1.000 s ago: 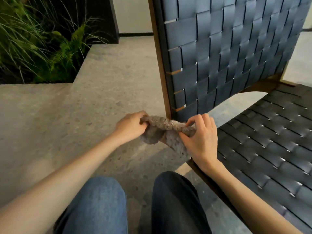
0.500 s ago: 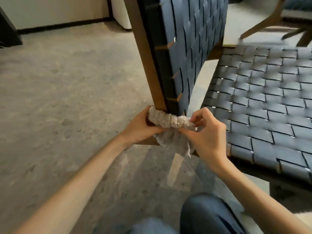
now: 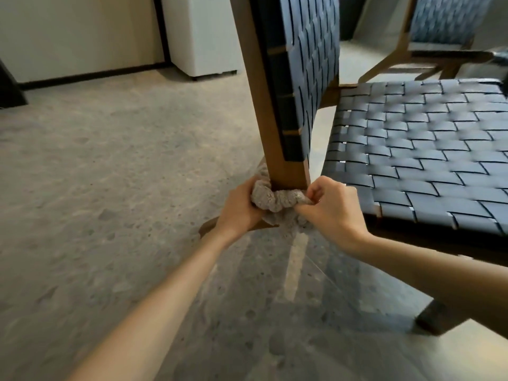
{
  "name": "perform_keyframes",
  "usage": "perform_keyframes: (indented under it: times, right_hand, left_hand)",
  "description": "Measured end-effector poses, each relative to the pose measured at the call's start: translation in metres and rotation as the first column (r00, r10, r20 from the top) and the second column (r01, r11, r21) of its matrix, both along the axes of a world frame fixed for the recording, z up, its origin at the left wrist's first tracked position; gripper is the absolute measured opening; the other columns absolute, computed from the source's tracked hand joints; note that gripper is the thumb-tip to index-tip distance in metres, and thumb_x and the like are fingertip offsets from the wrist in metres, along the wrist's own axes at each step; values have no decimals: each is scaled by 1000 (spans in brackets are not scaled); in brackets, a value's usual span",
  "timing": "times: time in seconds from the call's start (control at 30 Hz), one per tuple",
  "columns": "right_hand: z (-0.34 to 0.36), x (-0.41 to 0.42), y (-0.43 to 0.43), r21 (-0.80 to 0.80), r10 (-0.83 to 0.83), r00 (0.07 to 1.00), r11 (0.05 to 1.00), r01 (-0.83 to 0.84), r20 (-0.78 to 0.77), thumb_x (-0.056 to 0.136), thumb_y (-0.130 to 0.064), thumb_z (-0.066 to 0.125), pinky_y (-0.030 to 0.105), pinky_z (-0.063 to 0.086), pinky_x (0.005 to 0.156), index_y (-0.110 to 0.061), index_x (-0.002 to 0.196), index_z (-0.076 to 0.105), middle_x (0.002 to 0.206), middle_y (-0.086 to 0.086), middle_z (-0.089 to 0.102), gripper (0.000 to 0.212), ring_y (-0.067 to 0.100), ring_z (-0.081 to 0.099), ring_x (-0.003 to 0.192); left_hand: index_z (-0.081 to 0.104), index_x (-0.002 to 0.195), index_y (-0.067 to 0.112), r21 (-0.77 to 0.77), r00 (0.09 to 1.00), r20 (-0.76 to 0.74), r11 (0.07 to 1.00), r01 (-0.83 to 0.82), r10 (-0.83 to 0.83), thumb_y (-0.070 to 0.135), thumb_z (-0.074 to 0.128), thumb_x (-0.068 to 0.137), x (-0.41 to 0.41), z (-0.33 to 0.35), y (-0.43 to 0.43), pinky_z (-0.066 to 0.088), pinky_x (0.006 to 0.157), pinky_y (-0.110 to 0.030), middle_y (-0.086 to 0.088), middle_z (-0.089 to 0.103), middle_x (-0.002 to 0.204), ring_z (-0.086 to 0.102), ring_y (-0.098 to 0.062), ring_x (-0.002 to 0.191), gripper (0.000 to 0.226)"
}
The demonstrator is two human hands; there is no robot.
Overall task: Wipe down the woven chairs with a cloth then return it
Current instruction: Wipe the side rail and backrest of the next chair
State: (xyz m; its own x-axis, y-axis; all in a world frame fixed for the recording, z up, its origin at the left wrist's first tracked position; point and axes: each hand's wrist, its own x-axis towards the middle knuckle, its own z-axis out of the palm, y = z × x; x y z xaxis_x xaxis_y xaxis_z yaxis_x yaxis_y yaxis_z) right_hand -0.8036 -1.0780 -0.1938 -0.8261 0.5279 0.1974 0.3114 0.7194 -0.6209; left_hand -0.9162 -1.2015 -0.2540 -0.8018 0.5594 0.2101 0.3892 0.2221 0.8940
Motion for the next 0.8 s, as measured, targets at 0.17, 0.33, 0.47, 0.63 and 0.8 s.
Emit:
perform_keyframes:
  times: [0.17,0.33,0.47,0.63,0.8]
  right_hand:
    - [-20,2,-31,-377,-404,914,852,363,-33,79,-24,74,22,49,72,-17,89,71,80,-4,67,13,10,62,78]
    - [-50,-18,-61,-861,-721,684,276,428,108,78,-22,77,35,53,90,-15,98,68,93,3,69,23,21,66,89]
    - [-59,-19,-64,-974,-739,648,-49,221,185,83,-10,72,27,53,71,-11,77,58,81,5,63,15,14,61,73]
    - [-72,-14,-72,-995,-649,761,53,82,28,78,-23,78,24,51,81,-8,110,65,104,3,69,38,14,64,96]
    - [-93,-31,-76,-979,-701,709,86,187,74,78,-28,79,31,49,93,-8,121,59,116,3,65,51,17,61,106]
  left_hand:
    - [60,117,30,-36,998,58,999,-24,26,27,77,73,-4,-2,-3,43,90,-21,7,65,117,59,-8,109,47]
    - [50,123,28,-88,959,225,977,196,-173,18,70,83,-10,6,-6,38,87,-18,11,55,111,54,-7,107,47]
    - [51,113,37,-43,837,422,915,402,-349,34,74,78,-26,7,-12,47,98,-29,8,60,119,58,-11,112,43]
    - [51,119,35,-98,938,254,959,266,-234,43,73,74,-18,-4,-4,45,70,-3,23,59,102,56,10,91,51]
    - [57,107,29,-64,958,207,974,215,-198,25,72,81,-21,-23,-3,42,65,1,23,61,91,57,21,74,30]
